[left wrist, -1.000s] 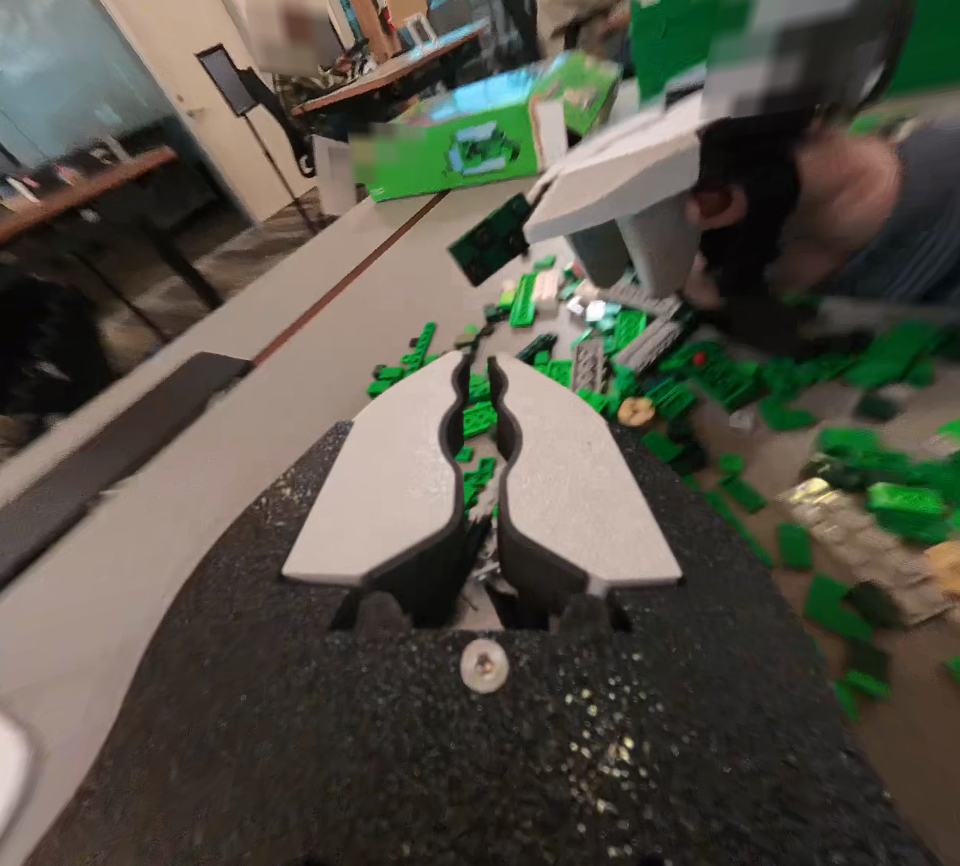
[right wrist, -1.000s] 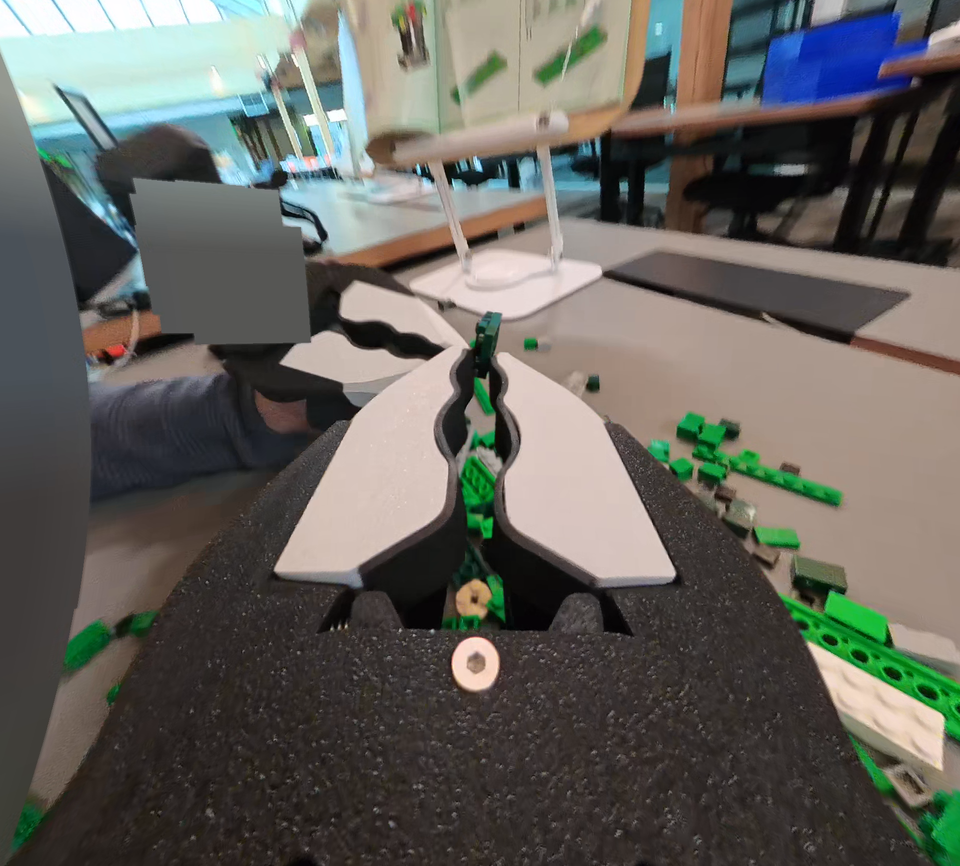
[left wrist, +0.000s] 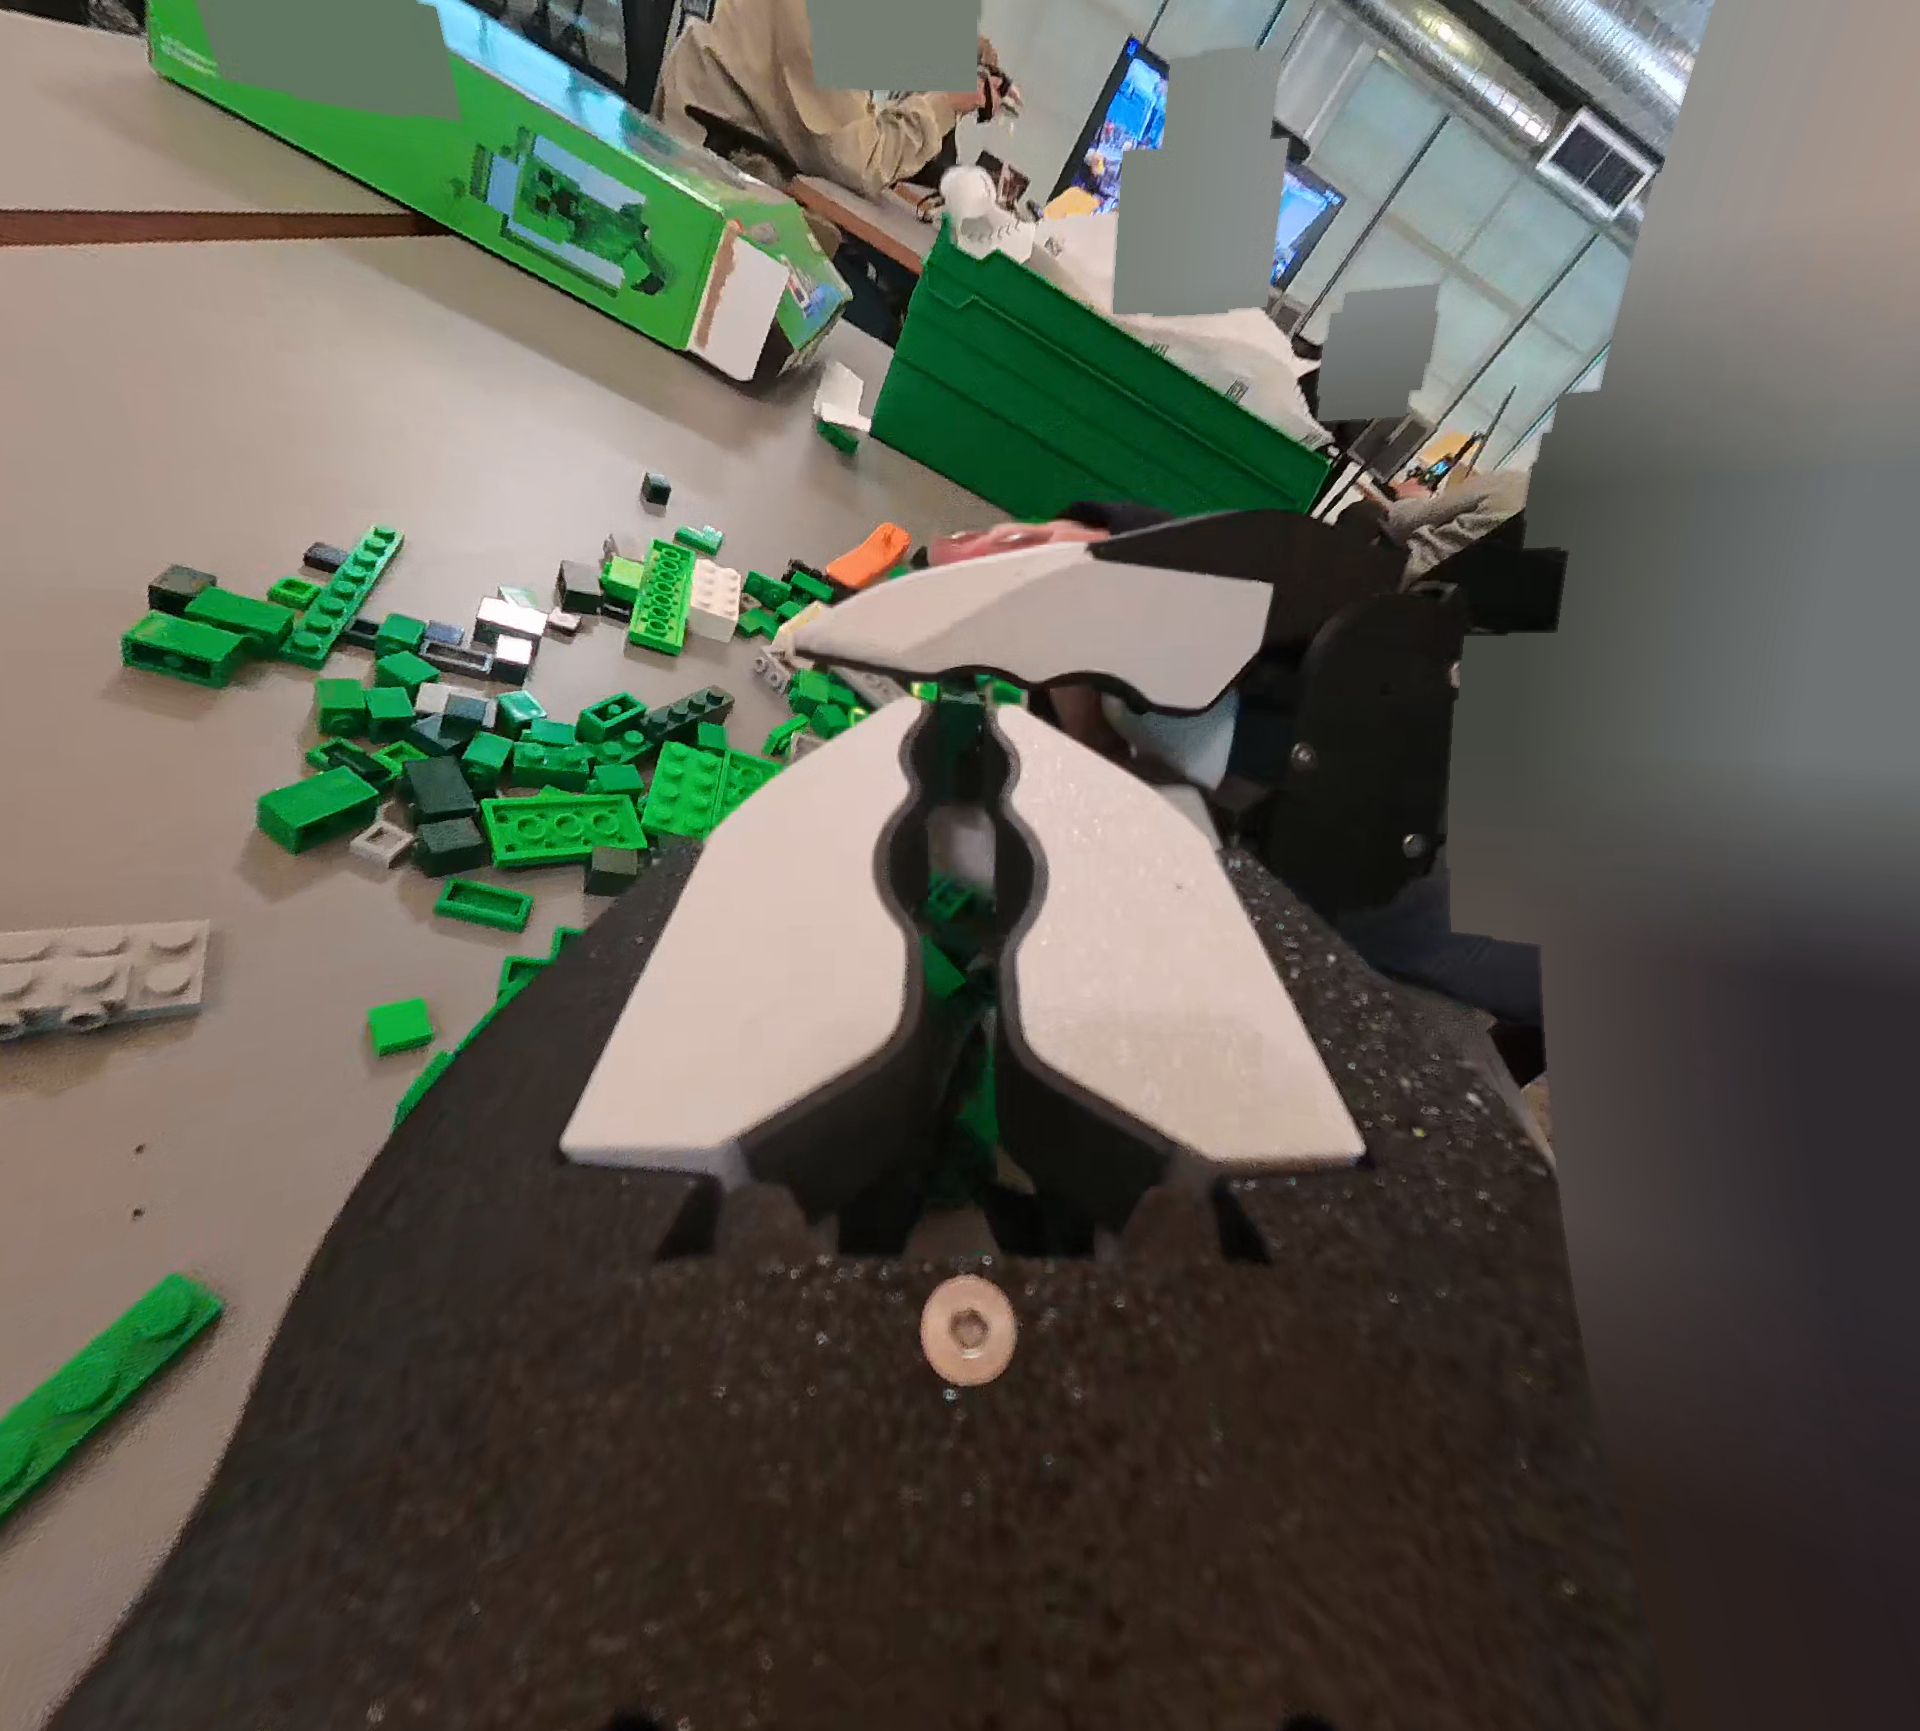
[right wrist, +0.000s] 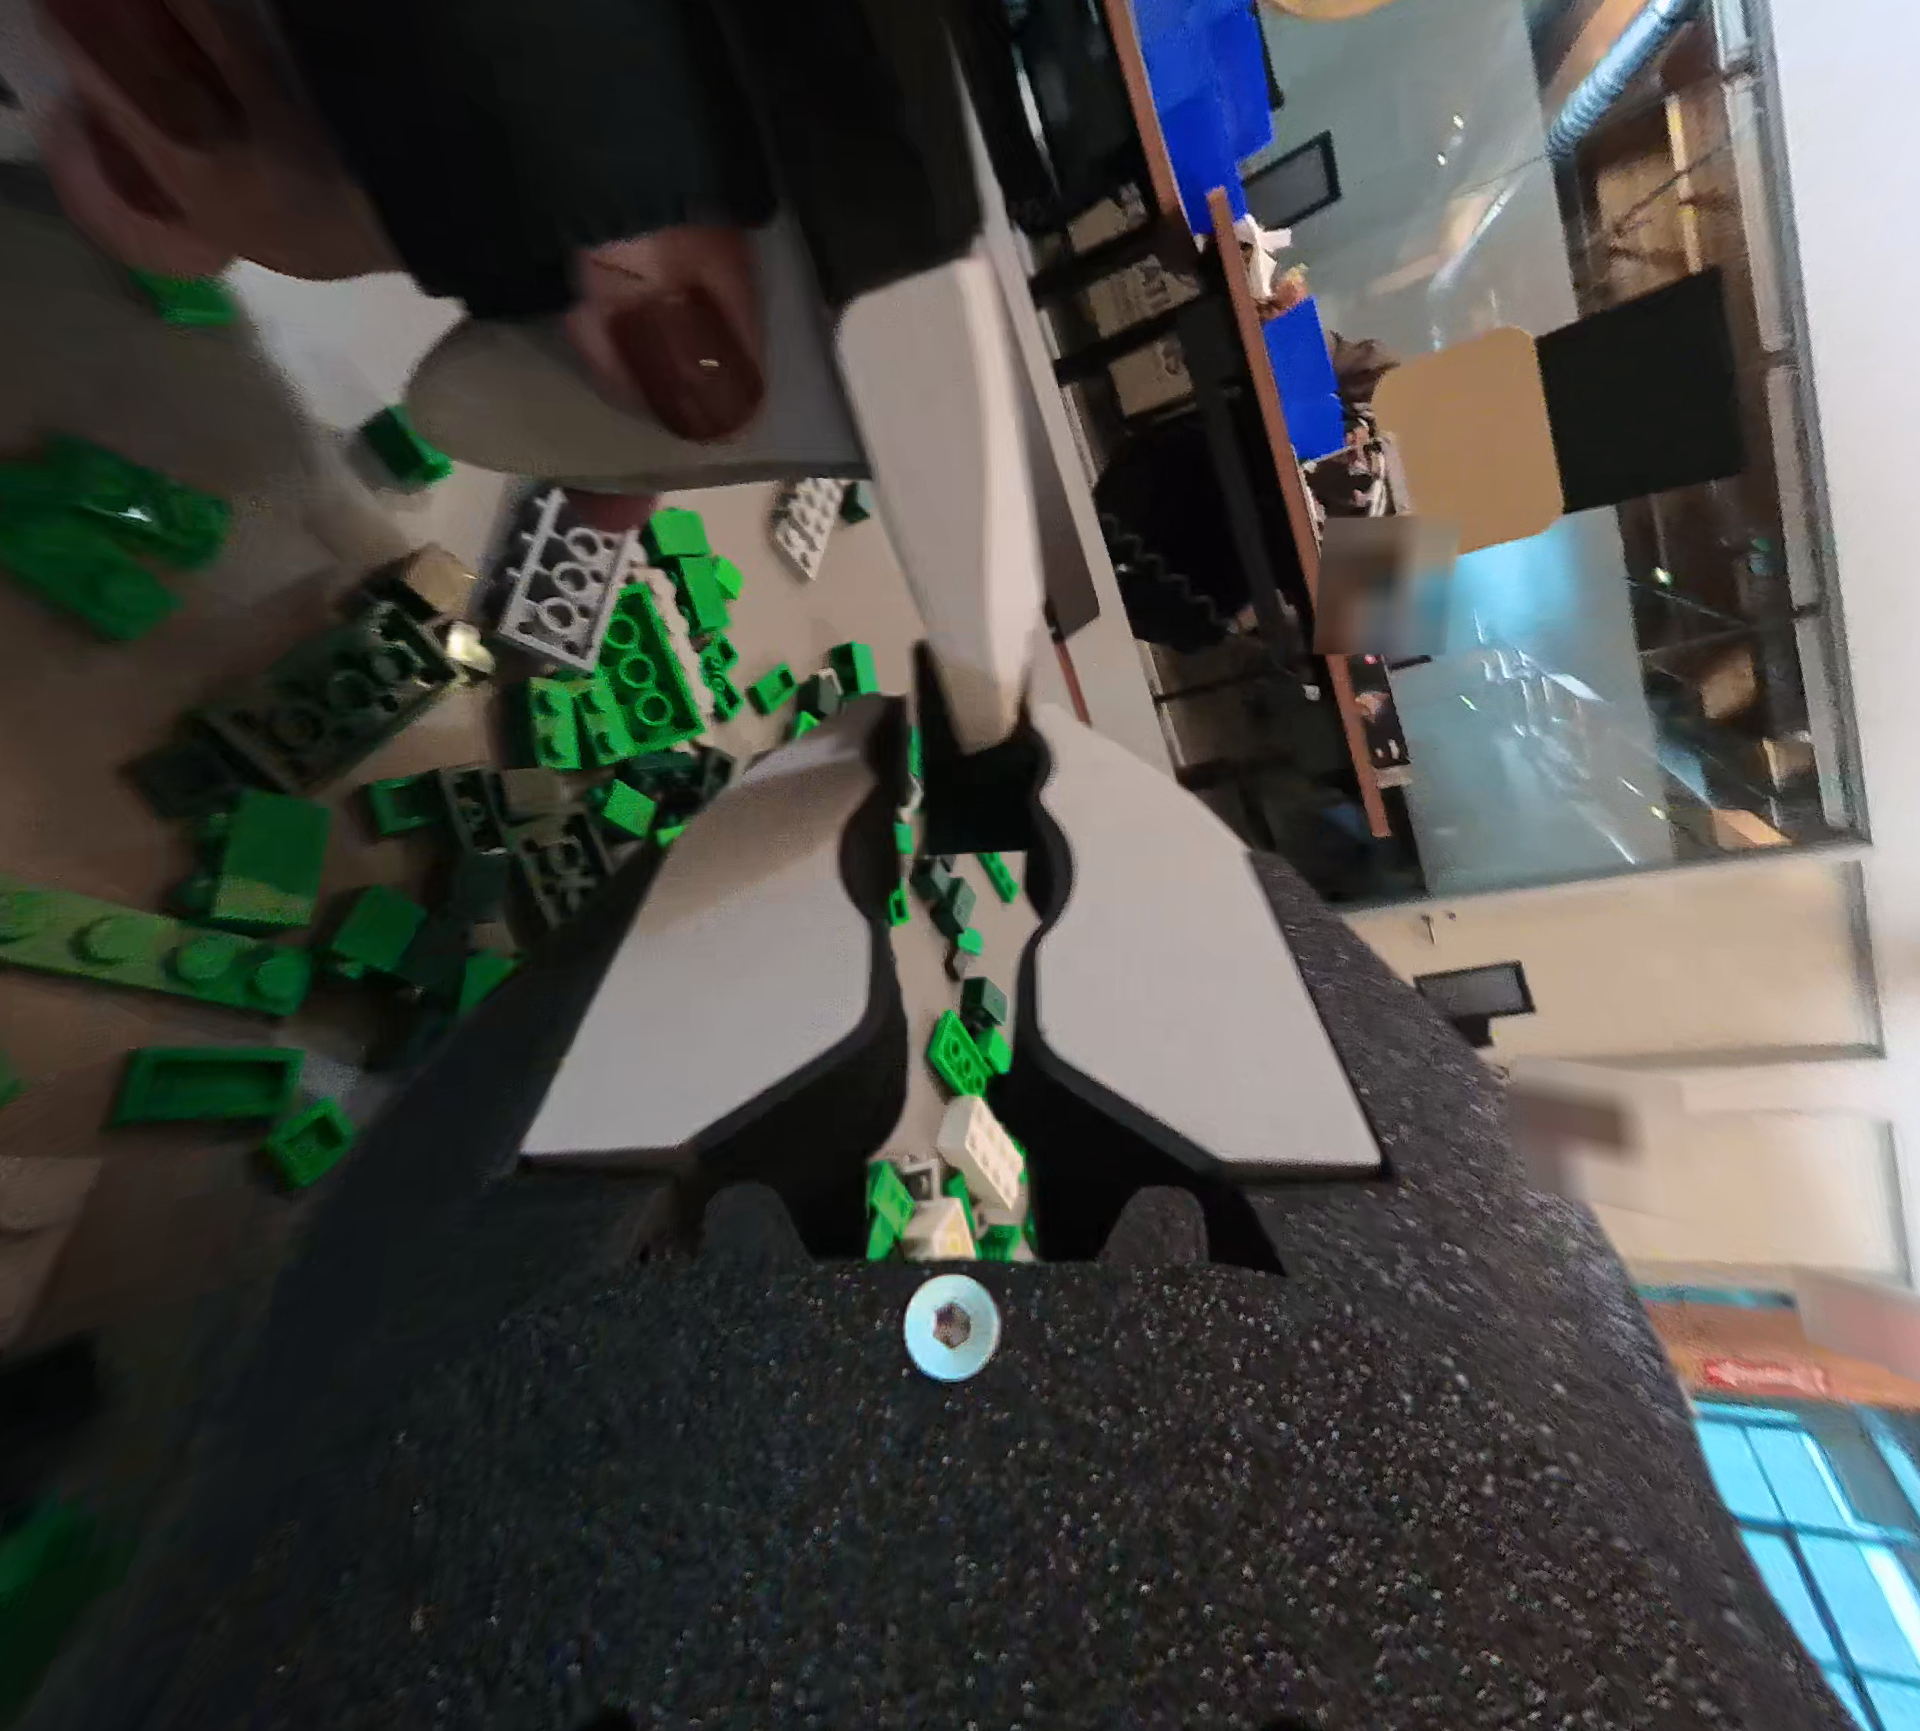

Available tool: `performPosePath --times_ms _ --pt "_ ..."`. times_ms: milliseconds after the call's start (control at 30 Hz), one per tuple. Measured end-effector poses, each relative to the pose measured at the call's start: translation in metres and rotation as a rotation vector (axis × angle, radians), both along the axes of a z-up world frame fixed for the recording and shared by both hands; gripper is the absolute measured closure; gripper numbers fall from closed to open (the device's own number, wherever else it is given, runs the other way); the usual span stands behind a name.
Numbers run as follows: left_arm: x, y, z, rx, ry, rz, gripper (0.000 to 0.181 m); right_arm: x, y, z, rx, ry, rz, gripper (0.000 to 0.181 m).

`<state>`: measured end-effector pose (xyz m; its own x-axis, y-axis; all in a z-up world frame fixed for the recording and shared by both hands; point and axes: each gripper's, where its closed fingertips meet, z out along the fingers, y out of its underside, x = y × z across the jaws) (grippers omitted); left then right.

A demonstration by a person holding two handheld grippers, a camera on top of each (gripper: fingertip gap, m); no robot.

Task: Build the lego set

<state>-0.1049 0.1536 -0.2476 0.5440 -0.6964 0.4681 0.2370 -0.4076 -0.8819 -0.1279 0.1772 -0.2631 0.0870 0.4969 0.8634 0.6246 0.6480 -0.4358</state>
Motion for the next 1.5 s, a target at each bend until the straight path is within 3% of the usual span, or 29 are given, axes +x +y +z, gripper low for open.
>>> performPosePath --times_ms 233,400,533,767,967,1233,1500 --pt "0.003 0.001 -0.003 -0.027 0.006 0.003 0.173 0.002 0.001 -0.002 0.014 -0.017 0.023 0.167" --pt "0.000 0.005 0.002 -0.061 -0.060 0.066 0.174 0.001 0.011 0.011 0.290 -0.059 -0.053 0.167" --pt "-0.005 0.008 0.003 -0.165 -0.271 0.074 0.173 -0.003 0.015 0.016 0.479 -0.082 -0.098 0.168" --pt "-0.011 0.009 0.010 -0.238 -0.494 0.038 0.174 -0.007 0.014 0.028 0.642 -0.055 -0.118 0.168" --pt "-0.012 0.010 0.009 -0.267 -0.537 0.029 0.174 -0.007 0.017 0.025 0.585 -0.041 -0.108 0.169" --pt "-0.012 0.015 -0.001 -0.190 -0.293 0.097 0.174 -0.007 0.021 0.010 0.469 -0.065 -0.090 0.167" --pt "-0.017 0.014 0.002 -0.166 -0.316 0.091 0.174 -0.003 0.021 0.007 0.364 -0.031 -0.061 0.165"
